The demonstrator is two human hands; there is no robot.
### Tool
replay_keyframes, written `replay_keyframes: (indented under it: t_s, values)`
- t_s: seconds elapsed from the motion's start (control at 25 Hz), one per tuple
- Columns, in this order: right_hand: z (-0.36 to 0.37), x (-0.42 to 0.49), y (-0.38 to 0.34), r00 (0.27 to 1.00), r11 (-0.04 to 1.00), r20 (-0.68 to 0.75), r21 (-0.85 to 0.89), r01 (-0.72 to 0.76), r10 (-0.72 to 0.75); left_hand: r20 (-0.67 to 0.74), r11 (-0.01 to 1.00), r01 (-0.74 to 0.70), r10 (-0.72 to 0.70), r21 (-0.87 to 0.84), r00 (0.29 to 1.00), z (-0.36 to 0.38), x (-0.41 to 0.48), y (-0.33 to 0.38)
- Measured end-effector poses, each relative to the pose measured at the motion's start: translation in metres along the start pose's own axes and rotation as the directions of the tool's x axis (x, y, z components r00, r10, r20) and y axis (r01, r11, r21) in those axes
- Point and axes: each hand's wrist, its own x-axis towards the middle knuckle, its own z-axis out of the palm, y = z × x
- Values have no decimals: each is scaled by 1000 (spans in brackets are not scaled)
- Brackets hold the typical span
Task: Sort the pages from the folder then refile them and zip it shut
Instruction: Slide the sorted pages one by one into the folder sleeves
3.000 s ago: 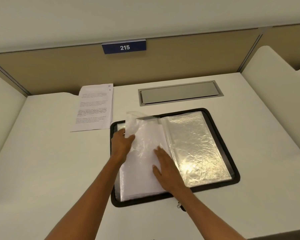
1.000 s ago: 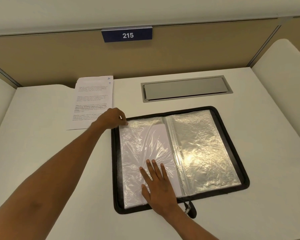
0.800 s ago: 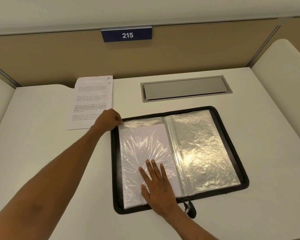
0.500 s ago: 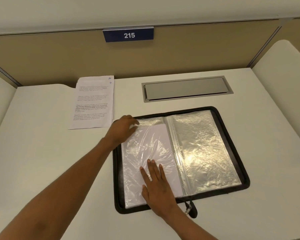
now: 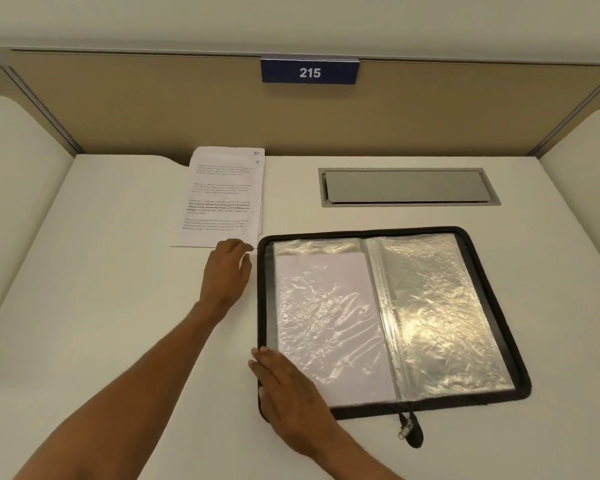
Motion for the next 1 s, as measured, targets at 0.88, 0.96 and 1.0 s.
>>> replay_keyframes:
  t_s: [0.88,0.96,1.0]
  values:
    - [8,353,116,669,664,-17,145,-733,743,69,964,200,-214,173,974,15,-6,-55]
    - [12,362,119,656,651,-42,181,-737,754,66,962,196,-212,191,975,15,-4,-55]
    - [14,366,120,646,644,-63,204,-738,760,67,961,197,-214,194,975,16,-4,-56]
